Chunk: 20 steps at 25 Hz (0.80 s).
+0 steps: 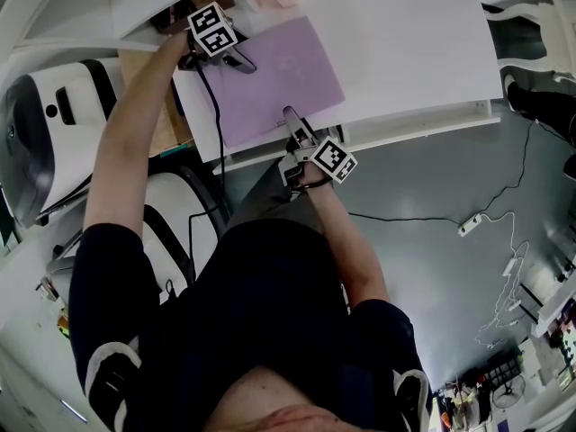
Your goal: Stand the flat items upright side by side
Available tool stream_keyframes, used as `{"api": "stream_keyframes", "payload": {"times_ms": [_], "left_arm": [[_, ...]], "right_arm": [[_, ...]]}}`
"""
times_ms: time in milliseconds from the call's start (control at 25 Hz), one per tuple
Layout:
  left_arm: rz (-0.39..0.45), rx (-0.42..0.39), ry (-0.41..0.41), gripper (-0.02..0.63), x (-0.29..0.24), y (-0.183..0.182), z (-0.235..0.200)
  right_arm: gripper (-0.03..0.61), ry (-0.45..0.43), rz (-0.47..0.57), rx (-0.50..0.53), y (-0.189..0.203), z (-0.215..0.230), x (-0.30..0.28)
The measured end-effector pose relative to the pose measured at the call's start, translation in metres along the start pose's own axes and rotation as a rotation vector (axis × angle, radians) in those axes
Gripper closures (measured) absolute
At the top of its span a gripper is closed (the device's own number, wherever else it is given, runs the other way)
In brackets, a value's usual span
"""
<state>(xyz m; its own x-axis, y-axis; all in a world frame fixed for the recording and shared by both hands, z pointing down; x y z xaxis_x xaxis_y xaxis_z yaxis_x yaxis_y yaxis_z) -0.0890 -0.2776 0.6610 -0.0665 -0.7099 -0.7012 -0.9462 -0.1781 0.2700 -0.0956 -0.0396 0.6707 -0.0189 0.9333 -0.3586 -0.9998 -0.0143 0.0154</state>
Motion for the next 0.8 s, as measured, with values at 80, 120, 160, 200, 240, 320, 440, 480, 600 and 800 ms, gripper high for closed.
{"api": "stream_keyframes", "payload": {"times_ms": [80,120,160,200,240,320,440,480,600,800], "left_arm": [[-0.011,-0.008,0.002,0.178,-0.002,0.0,0.002],[-0.02,-0.014,0.003,0.178,-0.002,0.0,0.002],[-0.03,-0.021,0.004,0.178,-0.003,0.0,0.003],[-0.039,-0.026,0.004,0.178,-0.004,0.0,0.004],[-0.047,-0.029,0.005,0.178,-0.004,0.001,0.005],[-0.048,-0.03,0.005,0.176,-0.006,0.001,0.006],[-0.03,-0.023,0.01,0.175,-0.005,0.001,0.005],[-0.028,-0.022,0.01,0.176,-0.005,0.001,0.006],[-0.021,-0.021,0.008,0.176,-0.005,-0.001,0.005],[0.002,-0.031,-0.007,0.178,-0.003,0.004,0.0]], "right_arm": [[0.262,-0.004,-0.009,0.002,0.0,0.001,0.002],[0.267,-0.005,-0.014,0.004,0.001,0.001,0.003],[0.267,-0.003,-0.017,0.006,0.001,0.002,0.004],[0.27,0.001,-0.016,0.004,0.001,0.002,0.004],[0.281,0.009,-0.013,0.0,0.001,0.004,0.004],[0.308,0.029,-0.004,-0.009,0.0,0.006,0.005],[0.362,0.064,-0.014,-0.027,-0.001,0.011,0.005],[0.39,0.07,-0.02,-0.034,-0.002,0.012,0.005],[0.399,0.07,-0.03,-0.042,-0.004,0.014,0.005],[0.413,0.058,-0.025,-0.046,-0.002,0.015,0.006]]}}
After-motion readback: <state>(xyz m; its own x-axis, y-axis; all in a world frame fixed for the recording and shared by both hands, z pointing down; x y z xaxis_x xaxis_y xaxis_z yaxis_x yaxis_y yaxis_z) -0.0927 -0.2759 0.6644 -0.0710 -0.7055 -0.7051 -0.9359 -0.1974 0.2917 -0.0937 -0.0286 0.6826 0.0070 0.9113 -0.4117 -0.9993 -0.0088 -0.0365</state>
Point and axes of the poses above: the fingertips, and each gripper's own axes: x backward along the fingers, z to its right, y out of its underside, the point moved 5 cm from there along x, backward along the fingers, and after that the axes turned 5 degrees about y, right-handed, at the moved point
